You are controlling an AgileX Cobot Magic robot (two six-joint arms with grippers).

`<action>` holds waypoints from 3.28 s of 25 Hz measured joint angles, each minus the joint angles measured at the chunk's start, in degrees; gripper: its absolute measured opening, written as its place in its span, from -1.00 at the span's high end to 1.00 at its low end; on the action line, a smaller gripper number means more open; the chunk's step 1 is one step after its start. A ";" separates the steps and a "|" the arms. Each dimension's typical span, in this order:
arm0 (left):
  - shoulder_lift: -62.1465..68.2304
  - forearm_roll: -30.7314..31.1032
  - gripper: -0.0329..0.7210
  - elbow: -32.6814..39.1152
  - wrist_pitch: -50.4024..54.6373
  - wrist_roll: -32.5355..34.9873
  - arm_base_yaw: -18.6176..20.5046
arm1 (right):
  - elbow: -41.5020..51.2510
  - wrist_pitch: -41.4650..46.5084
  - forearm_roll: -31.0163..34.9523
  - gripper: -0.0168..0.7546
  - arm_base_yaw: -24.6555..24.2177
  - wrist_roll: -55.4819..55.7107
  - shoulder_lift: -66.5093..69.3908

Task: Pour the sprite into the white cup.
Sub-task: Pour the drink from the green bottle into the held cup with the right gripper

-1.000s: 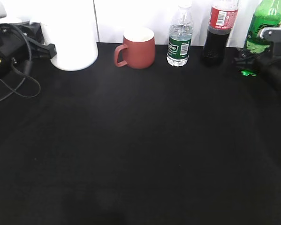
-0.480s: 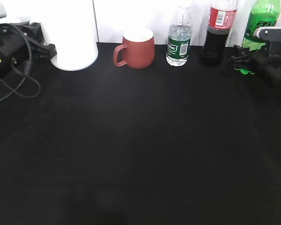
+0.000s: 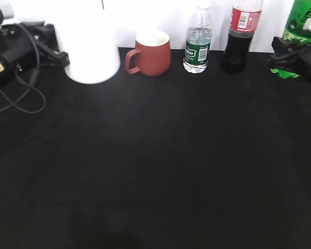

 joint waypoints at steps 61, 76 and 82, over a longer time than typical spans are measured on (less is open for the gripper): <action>-0.25 5.53 0.81 0.00 14.74 2.56 -16.10 | 3.16 27.59 -7.37 -0.05 14.00 -80.08 -23.53; -0.25 5.73 0.81 0.00 15.16 2.76 -16.10 | 3.16 27.54 -8.90 -0.05 14.00 -80.55 -23.53; -0.25 5.73 0.81 0.00 15.28 2.76 -16.10 | 3.09 27.47 -9.12 -0.05 14.00 -80.60 -23.60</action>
